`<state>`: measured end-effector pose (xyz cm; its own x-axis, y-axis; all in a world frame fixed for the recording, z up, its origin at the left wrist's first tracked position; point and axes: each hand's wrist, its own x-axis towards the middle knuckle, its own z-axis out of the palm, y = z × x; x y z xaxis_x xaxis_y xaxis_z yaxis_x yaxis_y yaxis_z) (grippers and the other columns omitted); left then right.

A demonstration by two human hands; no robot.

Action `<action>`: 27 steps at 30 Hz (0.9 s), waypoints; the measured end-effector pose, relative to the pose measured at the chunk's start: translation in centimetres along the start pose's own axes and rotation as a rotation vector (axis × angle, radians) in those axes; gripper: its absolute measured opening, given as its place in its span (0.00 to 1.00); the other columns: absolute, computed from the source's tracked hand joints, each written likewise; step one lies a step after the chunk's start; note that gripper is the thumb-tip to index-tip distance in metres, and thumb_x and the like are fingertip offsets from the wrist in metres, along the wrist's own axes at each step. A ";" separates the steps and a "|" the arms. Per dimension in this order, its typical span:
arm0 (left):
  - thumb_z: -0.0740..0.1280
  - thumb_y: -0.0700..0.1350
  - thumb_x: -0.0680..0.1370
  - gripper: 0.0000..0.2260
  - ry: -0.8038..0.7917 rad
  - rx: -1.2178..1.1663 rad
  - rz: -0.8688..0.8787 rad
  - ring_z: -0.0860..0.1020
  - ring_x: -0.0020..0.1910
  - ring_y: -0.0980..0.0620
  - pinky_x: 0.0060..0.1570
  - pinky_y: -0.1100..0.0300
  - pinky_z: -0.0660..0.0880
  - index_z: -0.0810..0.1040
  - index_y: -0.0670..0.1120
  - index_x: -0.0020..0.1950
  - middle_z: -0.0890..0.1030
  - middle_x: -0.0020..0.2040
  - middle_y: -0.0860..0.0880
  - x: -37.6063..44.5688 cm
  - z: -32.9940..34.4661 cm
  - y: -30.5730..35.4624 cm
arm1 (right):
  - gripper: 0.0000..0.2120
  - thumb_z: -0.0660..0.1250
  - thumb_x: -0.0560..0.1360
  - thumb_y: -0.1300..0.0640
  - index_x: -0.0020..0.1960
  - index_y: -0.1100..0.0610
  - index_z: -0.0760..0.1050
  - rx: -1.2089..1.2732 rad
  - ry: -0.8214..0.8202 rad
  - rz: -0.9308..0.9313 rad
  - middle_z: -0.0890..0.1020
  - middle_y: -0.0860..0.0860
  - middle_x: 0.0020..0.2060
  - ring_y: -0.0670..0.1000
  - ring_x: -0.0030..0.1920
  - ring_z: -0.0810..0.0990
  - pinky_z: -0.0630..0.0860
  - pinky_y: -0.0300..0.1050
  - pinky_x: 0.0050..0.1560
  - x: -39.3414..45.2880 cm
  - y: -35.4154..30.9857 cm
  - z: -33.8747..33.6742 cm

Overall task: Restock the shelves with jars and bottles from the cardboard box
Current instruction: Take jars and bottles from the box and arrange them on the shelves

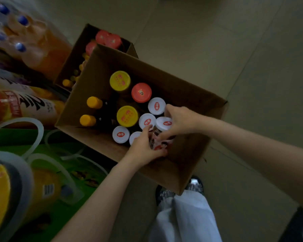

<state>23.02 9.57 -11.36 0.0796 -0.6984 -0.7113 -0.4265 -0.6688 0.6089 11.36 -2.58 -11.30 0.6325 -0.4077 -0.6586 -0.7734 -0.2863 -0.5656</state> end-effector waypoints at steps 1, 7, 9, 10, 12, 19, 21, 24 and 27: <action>0.74 0.42 0.70 0.29 -0.017 -0.097 0.007 0.76 0.58 0.53 0.54 0.59 0.75 0.66 0.49 0.67 0.76 0.59 0.52 0.2 -0.2 0.6 | 0.30 0.75 0.63 0.41 0.54 0.56 0.66 0.029 -0.055 -0.031 0.74 0.49 0.46 0.48 0.44 0.74 0.69 0.40 0.36 -0.1 -0.3 -1.2; 0.73 0.41 0.70 0.19 0.108 -0.527 -0.125 0.79 0.49 0.56 0.41 0.67 0.76 0.73 0.51 0.58 0.81 0.52 0.51 -0.4 -2.2 0.5 | 0.18 0.66 0.76 0.52 0.62 0.60 0.72 0.190 0.096 0.017 0.77 0.56 0.58 0.53 0.57 0.77 0.75 0.44 0.53 3.3 1.3 -4.2; 0.73 0.42 0.70 0.17 0.206 -0.599 -0.166 0.79 0.48 0.55 0.41 0.65 0.74 0.74 0.52 0.55 0.81 0.51 0.52 -0.3 -2.6 -0.2 | 0.25 0.67 0.74 0.58 0.68 0.61 0.64 -0.186 0.170 -0.046 0.72 0.59 0.65 0.58 0.63 0.73 0.71 0.49 0.58 5.4 1.7 -2.1; 0.73 0.42 0.70 0.14 0.241 -0.620 -0.182 0.78 0.47 0.56 0.41 0.65 0.73 0.74 0.54 0.51 0.80 0.49 0.53 -0.3 -2.8 -0.5 | 0.31 0.69 0.73 0.60 0.71 0.61 0.59 -0.280 0.136 -0.092 0.68 0.58 0.68 0.59 0.66 0.70 0.70 0.50 0.62 6.4 1.5 -0.5; 0.73 0.42 0.69 0.13 0.272 -0.628 -0.194 0.78 0.47 0.55 0.44 0.62 0.74 0.73 0.56 0.47 0.80 0.48 0.53 0.0 -3.1 -1.3 | 0.37 0.70 0.71 0.64 0.74 0.60 0.53 -0.365 0.141 -0.096 0.63 0.57 0.70 0.58 0.67 0.67 0.69 0.50 0.63 7.9 1.1 2.1; 0.74 0.41 0.69 0.16 0.266 -0.603 -0.177 0.78 0.50 0.50 0.48 0.58 0.74 0.74 0.51 0.52 0.80 0.47 0.51 -0.2 -3.3 1.0 | 0.37 0.72 0.69 0.61 0.72 0.58 0.56 -0.301 0.351 -0.021 0.64 0.55 0.66 0.58 0.61 0.71 0.73 0.48 0.51 3.8 0.9 2.5; 0.74 0.41 0.69 0.16 0.237 -0.582 -0.142 0.79 0.52 0.48 0.47 0.58 0.75 0.75 0.49 0.53 0.80 0.48 0.50 -1.3 -3.4 4.6 | 0.35 0.74 0.67 0.58 0.67 0.59 0.60 -0.182 0.364 -0.009 0.66 0.56 0.62 0.59 0.57 0.74 0.72 0.50 0.46 -0.7 0.3 -0.5; 0.74 0.40 0.69 0.12 0.115 -0.490 -0.041 0.80 0.51 0.48 0.52 0.54 0.75 0.76 0.51 0.48 0.81 0.49 0.49 -5.0 -4.3 12.1 | 0.28 0.76 0.64 0.53 0.53 0.58 0.62 0.007 0.393 0.109 0.70 0.57 0.54 0.60 0.52 0.74 0.70 0.48 0.44 -9.7 -1.6 -8.0; 0.74 0.42 0.68 0.15 -0.079 -0.411 0.126 0.81 0.52 0.48 0.56 0.53 0.76 0.77 0.50 0.52 0.83 0.50 0.47 -9.6 -6.5 21.6 | 0.27 0.77 0.64 0.52 0.50 0.59 0.63 0.156 0.379 0.235 0.71 0.53 0.48 0.52 0.43 0.74 0.75 0.46 0.35 -20.9 -4.2 -17.6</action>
<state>18.94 0.19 10.88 -0.0258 -0.7703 -0.6372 -0.0335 -0.6364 0.7706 0.68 -8.09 13.59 0.3586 -0.7417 -0.5668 -0.8599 -0.0261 -0.5098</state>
